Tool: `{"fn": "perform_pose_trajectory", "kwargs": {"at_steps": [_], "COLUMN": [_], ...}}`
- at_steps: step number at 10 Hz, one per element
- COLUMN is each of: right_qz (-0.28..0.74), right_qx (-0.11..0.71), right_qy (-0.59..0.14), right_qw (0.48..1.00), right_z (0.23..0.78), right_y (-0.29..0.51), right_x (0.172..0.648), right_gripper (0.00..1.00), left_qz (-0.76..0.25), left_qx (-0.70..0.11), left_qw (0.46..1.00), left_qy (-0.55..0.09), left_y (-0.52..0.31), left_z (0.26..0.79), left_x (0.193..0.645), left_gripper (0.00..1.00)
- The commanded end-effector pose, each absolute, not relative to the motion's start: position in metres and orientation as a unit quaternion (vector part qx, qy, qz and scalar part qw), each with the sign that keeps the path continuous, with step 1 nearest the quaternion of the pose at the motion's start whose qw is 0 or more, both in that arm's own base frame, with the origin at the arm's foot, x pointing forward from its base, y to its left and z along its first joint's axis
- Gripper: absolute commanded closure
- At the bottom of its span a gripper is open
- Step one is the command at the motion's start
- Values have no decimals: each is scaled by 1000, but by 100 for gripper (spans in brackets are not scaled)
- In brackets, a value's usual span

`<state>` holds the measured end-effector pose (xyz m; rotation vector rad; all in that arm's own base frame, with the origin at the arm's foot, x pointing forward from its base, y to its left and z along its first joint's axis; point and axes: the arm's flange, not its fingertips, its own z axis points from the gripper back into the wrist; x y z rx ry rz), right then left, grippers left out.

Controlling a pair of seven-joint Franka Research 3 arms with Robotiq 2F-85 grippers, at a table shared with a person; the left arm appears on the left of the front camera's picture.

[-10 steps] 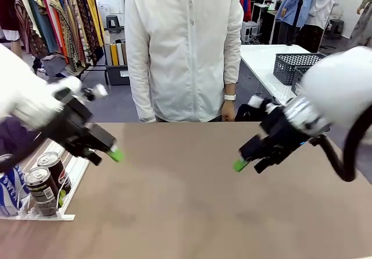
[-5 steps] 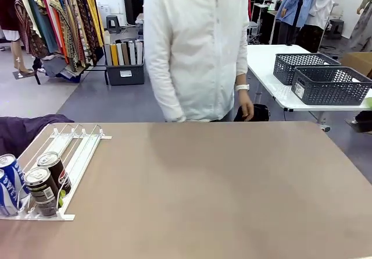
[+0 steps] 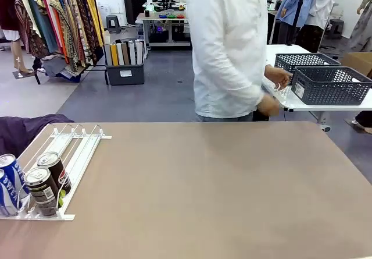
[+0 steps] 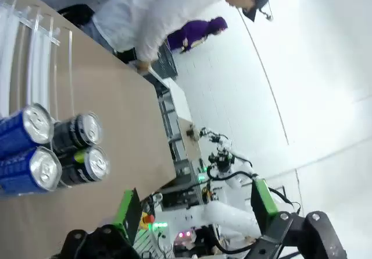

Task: Retrieve and store the cans from the dispenser.
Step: Pick up one can from the Automatic Can Dispenser and place it in the middle of the table.

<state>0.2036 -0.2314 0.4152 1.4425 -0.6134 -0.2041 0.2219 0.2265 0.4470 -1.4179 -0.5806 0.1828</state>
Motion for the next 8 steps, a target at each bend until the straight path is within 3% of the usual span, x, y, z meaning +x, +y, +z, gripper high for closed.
{"fn": "perform_pose_trajectory", "kwargs": {"at_steps": [1, 7, 8], "right_qz": [-87, -87, -87], "right_qx": [647, 647, 647], "right_qy": [-281, -281, -281], "right_qw": [704, 704, 704], "right_z": [432, 432, 432], "right_y": [-231, -231, -231], "right_x": [196, 196, 196], "right_gripper": [0, 0, 0], "left_qz": [66, 74, 90], "left_qx": [-641, -639, -588], "left_qw": [720, 725, 765], "left_qy": [-256, -247, -248], "left_y": [222, 221, 220], "left_z": [459, 457, 464], "left_x": [215, 215, 209], "left_gripper": [0, 0, 0]}}
